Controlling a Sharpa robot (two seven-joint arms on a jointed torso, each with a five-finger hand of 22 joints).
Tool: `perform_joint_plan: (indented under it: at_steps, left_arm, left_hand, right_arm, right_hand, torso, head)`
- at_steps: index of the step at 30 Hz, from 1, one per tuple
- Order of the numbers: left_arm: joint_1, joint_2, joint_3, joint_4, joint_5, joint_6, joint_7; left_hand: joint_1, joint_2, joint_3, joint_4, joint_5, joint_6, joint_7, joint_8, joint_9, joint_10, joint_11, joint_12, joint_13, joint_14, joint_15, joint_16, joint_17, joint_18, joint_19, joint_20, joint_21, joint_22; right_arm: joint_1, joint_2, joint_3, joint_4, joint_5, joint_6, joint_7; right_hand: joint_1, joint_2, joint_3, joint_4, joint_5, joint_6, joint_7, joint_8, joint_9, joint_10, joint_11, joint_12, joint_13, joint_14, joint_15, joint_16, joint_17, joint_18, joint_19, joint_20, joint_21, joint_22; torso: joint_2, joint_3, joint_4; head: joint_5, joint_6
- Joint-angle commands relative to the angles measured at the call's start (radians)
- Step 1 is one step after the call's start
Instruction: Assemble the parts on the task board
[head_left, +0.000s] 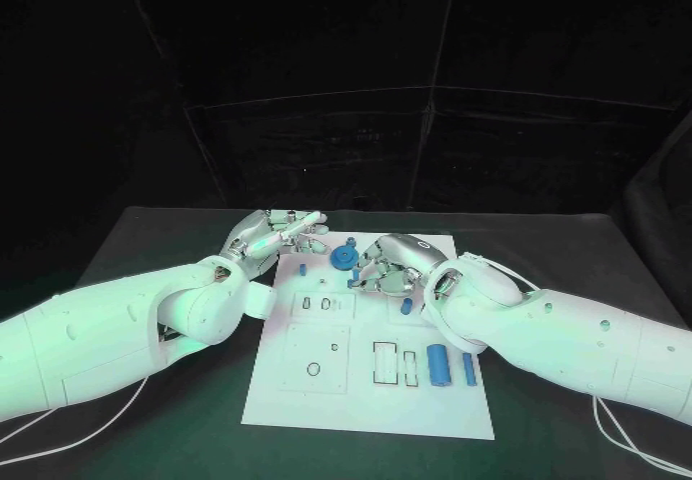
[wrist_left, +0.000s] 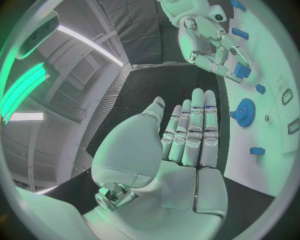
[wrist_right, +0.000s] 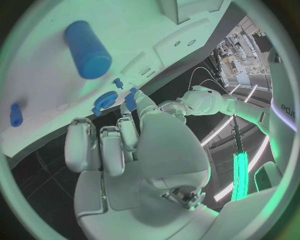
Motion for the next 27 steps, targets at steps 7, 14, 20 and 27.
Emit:
perform_joint_plan:
  at_steps: [7,14,20,27]
  left_arm:
    - [0.004,0.006,0.001,-0.002,-0.003,0.005,0.000]
    - [0.005,0.009,0.001,-0.005,-0.003,0.005,0.000]
    - [0.005,0.010,0.001,-0.006,-0.003,0.005,-0.001]
    - [0.005,0.011,0.001,-0.008,-0.003,0.006,-0.002]
  left_hand:
    - [0.007,0.007,0.000,-0.008,-0.004,0.000,0.007,-0.004,-0.001,-0.002,0.007,-0.004,-0.001,-0.006,0.000,-0.005,0.002,0.006,-0.003,0.004,-0.006,-0.002]
    - [0.007,0.007,0.000,-0.008,-0.004,0.000,0.007,-0.004,-0.001,-0.002,0.007,-0.004,-0.001,-0.006,0.000,-0.005,0.002,0.006,-0.003,0.004,-0.006,-0.002]
    - [0.007,0.007,0.000,-0.008,-0.004,0.000,0.007,-0.004,-0.001,-0.002,0.007,-0.004,-0.001,-0.006,0.000,-0.005,0.002,0.006,-0.003,0.004,-0.006,-0.002]
    - [0.007,0.007,0.000,-0.008,-0.004,0.000,0.007,-0.004,-0.001,-0.002,0.007,-0.004,-0.001,-0.006,0.000,-0.005,0.002,0.006,-0.003,0.004,-0.006,-0.002]
  right_arm:
    - [-0.004,0.030,-0.019,-0.001,-0.111,0.033,-0.060]
    - [-0.007,0.050,-0.033,-0.011,-0.122,0.042,-0.065]
    - [-0.013,0.064,-0.036,-0.017,-0.126,0.040,-0.067]
    - [-0.020,0.081,-0.037,-0.022,-0.130,0.045,-0.066]
  right_hand:
    - [0.001,0.005,0.004,-0.001,-0.006,0.029,-0.025,0.001,0.000,0.022,-0.033,-0.008,0.014,0.072,-0.005,-0.003,0.110,-0.012,-0.007,-0.001,-0.004,-0.003]
    - [-0.001,0.003,0.005,0.000,-0.008,0.027,-0.024,-0.001,0.000,0.021,-0.032,-0.009,0.014,0.072,-0.005,-0.003,0.109,-0.012,-0.008,-0.002,-0.004,-0.003]
    - [-0.001,0.003,0.005,0.000,-0.008,0.027,-0.024,-0.001,0.000,0.021,-0.032,-0.009,0.013,0.072,-0.005,-0.004,0.109,-0.012,-0.008,-0.002,-0.005,-0.004]
    - [-0.001,0.003,0.005,0.000,-0.008,0.027,-0.024,-0.001,0.000,0.020,-0.032,-0.010,0.013,0.072,-0.005,-0.004,0.108,-0.012,-0.010,-0.002,-0.005,-0.006]
  torso:
    - [-0.002,0.0017,-0.0007]
    - [-0.001,0.0024,-0.0003]
    - [-0.001,0.0007,0.0004]
    - [0.000,0.0004,0.0027]
  head:
    - [0.009,-0.003]
    - [0.013,-0.006]
    - [0.014,-0.011]
    - [0.019,-0.018]
